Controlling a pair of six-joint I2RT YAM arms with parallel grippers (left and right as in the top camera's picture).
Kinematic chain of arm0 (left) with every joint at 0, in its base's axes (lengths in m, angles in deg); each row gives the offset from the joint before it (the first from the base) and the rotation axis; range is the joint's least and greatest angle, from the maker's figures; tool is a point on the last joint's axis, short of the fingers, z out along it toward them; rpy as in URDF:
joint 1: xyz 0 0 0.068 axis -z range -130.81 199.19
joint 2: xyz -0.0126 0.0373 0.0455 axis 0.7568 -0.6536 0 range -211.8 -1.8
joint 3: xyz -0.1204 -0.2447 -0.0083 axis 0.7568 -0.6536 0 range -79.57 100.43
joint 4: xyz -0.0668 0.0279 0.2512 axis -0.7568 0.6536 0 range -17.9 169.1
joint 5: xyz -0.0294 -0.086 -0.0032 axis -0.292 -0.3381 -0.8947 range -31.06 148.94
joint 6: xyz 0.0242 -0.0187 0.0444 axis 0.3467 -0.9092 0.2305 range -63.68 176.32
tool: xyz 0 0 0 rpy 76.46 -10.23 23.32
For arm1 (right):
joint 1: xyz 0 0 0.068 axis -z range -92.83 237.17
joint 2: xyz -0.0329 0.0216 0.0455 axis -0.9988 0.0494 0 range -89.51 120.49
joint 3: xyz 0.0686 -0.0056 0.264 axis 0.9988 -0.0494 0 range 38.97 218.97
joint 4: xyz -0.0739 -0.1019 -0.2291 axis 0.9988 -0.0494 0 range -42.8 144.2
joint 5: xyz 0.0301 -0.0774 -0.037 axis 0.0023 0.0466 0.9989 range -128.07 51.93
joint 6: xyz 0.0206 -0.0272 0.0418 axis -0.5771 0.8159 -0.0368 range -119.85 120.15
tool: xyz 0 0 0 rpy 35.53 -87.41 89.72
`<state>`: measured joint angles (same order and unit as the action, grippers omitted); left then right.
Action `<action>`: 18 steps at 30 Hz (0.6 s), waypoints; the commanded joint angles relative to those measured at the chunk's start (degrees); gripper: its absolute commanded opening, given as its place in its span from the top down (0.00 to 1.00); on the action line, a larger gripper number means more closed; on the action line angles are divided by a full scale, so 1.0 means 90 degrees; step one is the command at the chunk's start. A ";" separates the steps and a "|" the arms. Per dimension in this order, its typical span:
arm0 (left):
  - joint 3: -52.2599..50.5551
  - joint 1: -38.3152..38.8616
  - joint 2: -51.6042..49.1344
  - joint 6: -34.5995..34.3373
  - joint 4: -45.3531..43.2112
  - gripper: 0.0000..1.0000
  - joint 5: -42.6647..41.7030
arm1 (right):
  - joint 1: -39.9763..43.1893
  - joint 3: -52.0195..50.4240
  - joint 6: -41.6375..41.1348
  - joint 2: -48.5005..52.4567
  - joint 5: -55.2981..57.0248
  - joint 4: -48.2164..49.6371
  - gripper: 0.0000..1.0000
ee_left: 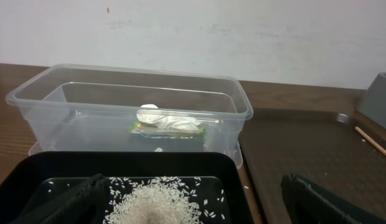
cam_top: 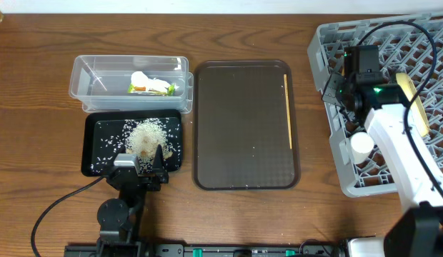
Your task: Sort waste into correct bins and load items into the dishwasher rack
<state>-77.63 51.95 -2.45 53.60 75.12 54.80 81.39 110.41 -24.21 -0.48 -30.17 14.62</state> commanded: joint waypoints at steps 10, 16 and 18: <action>-0.0172 -0.0027 0.0000 0.0063 0.0085 0.10 -0.0041 | 0.0073 -0.0019 0.0308 -0.1095 -0.0143 -0.0391 0.99; -0.0172 -0.0027 0.0000 0.0063 0.0085 0.09 -0.0041 | 0.0053 -0.0019 0.0423 -0.1120 -0.0566 -0.0850 0.99; -0.0172 -0.0027 0.0000 0.0063 0.0085 0.09 -0.0041 | 0.0051 -0.0019 0.0602 -0.1120 -0.0777 -0.0872 0.99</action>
<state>-77.63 51.95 -2.45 53.60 75.12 54.80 81.39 110.36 -21.48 -10.23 -33.12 7.00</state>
